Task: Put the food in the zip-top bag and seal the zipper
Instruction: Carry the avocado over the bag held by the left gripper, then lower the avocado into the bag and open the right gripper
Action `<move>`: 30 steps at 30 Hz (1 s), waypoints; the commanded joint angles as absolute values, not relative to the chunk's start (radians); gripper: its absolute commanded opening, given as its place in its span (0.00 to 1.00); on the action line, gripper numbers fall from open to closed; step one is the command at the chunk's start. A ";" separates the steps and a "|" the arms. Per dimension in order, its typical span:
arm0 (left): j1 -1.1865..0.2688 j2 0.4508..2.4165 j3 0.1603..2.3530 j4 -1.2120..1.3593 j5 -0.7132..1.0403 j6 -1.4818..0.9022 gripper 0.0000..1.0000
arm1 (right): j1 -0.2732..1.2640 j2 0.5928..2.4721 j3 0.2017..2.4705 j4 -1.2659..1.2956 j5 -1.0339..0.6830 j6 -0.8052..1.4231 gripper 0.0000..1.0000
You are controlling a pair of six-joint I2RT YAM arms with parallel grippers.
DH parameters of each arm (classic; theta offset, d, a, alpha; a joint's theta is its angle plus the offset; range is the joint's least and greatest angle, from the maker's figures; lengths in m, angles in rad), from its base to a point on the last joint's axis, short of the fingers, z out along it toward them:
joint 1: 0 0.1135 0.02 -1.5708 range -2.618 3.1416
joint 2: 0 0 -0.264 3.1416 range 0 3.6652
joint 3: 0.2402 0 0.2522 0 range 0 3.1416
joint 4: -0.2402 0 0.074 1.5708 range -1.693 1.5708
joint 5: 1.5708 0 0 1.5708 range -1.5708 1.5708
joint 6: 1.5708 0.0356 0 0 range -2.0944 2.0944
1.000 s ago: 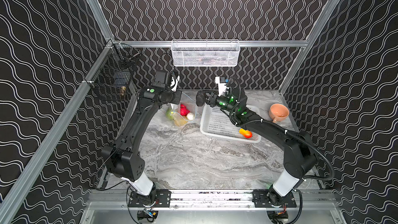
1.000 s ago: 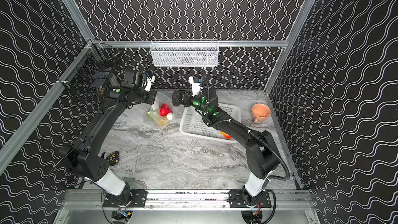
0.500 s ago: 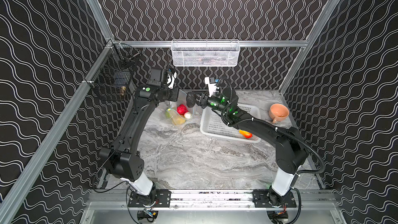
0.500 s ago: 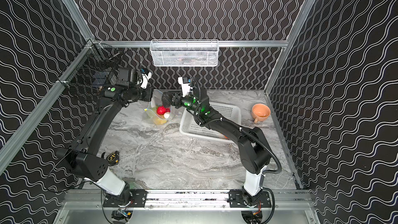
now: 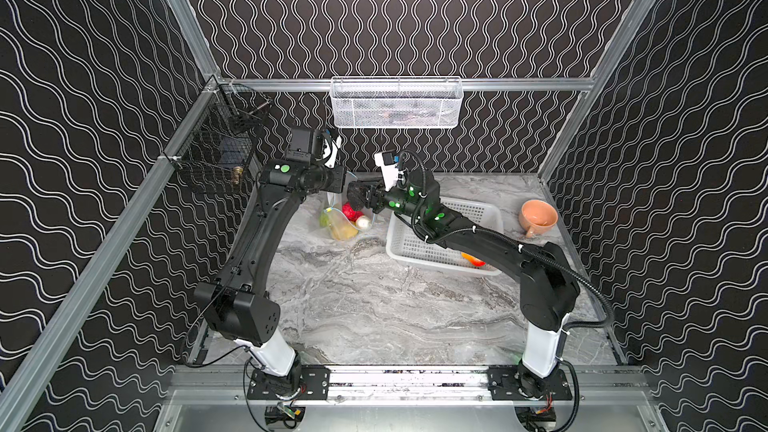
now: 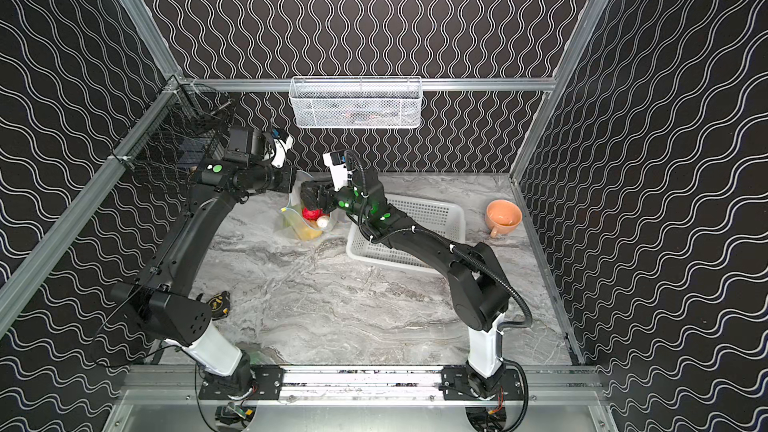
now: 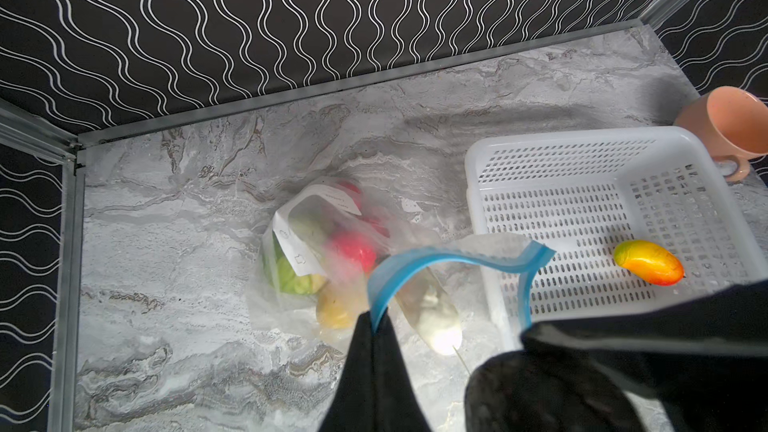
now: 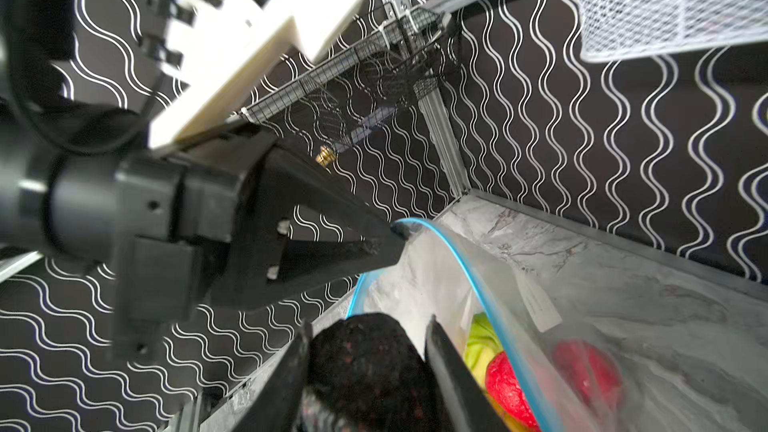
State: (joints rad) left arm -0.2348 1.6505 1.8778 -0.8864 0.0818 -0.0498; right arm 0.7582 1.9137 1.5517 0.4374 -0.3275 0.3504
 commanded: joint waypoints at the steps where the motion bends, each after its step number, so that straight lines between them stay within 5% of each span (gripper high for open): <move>1: -0.234 1.649 1.882 -0.874 0.095 -0.059 0.00 | 0.759 1.943 1.586 0.417 -0.302 0.342 0.23; 14: -0.235 1.654 1.881 -0.874 0.091 -0.060 0.00 | 0.764 1.995 1.616 0.370 -0.261 0.377 0.35; 16: -0.233 1.655 1.884 -0.877 0.089 -0.058 0.00 | 0.765 2.009 1.636 0.355 -0.264 0.377 0.44; 19: -0.234 1.655 1.882 -0.875 0.090 -0.061 0.00 | 0.767 2.029 1.672 0.317 -0.255 0.381 0.72; 21: -0.233 1.659 1.885 -0.877 0.089 -0.060 0.00 | 0.765 2.034 1.683 0.297 -0.237 0.390 0.80; 30: -0.234 1.663 1.896 -0.879 0.088 -0.061 0.00 | 0.765 1.948 1.599 0.335 -0.219 0.393 0.91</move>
